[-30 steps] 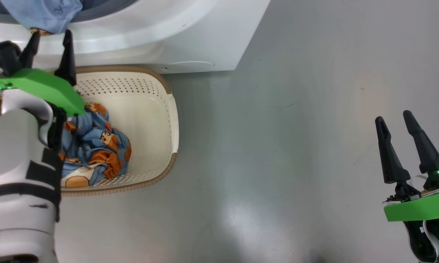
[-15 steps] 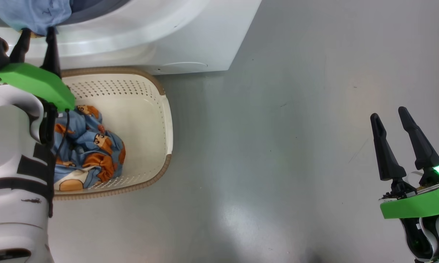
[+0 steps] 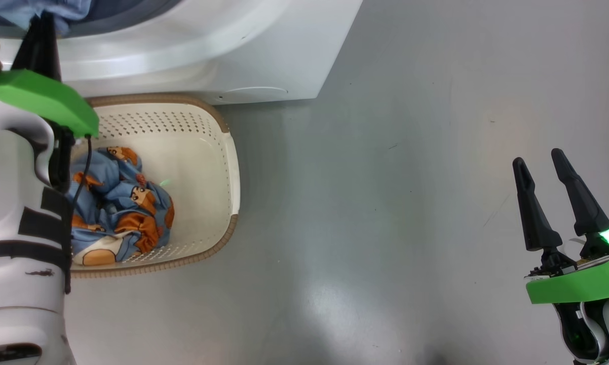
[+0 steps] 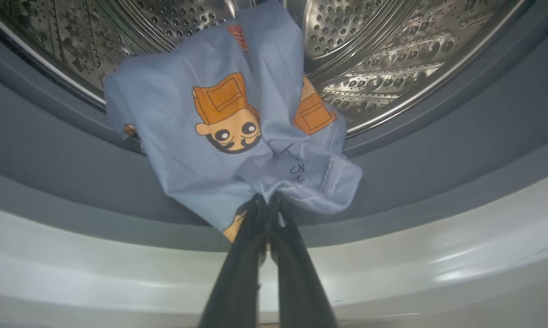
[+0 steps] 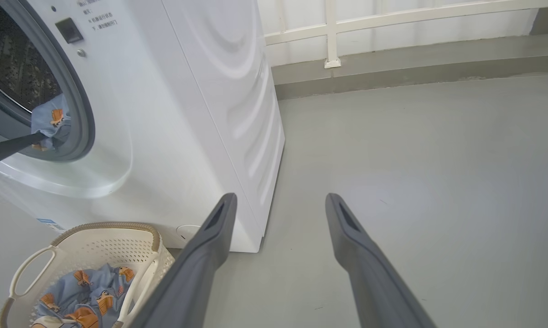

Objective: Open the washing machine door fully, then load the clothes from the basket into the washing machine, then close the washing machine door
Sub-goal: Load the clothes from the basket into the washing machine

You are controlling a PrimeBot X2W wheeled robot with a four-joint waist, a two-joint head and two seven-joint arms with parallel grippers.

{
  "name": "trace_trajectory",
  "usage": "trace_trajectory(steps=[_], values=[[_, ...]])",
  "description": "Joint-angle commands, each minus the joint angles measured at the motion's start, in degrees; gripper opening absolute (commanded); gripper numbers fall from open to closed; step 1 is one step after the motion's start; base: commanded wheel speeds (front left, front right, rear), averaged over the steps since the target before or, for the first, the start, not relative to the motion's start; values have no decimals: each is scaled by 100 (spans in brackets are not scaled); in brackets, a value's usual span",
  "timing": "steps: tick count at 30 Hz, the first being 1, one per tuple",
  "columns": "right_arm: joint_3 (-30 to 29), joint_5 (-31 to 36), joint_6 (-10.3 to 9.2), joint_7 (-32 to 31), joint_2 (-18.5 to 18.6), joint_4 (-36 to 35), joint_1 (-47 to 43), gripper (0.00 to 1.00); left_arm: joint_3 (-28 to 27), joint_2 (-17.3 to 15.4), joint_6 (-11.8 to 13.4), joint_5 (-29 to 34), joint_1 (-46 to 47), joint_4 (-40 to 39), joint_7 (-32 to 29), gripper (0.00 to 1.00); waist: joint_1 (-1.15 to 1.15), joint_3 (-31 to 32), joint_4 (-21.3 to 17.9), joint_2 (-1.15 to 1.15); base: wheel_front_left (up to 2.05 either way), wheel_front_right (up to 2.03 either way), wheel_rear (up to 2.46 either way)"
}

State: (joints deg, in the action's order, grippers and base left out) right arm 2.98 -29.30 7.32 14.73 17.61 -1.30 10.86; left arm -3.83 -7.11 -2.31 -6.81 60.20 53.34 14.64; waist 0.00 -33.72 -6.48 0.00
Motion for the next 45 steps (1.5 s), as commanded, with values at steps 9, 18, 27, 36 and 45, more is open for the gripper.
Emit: trace_trajectory(steps=[9,18,27,36,45], values=[[186,-43,17,27,-75,-100,-38,100,-4,-363,12,142,296,-226,36,0,0,-65,-161,0,0,0,0],[221,-79,17,27,-163,-73,60,100,-69,-612,36,88,1001,204,36,0,0,-180,-389,0,0,0,0],[290,-102,17,27,-246,-66,165,100,144,-805,74,317,1615,70,36,0,0,-312,-591,0,0,0,0],[351,-119,17,27,-323,-37,237,100,300,-856,124,443,1686,338,36,0,0,-379,-725,0,0,0,0],[300,-121,17,27,-323,-6,206,100,191,-826,141,265,1559,350,36,100,0,-304,-656,0,0,0,0]])
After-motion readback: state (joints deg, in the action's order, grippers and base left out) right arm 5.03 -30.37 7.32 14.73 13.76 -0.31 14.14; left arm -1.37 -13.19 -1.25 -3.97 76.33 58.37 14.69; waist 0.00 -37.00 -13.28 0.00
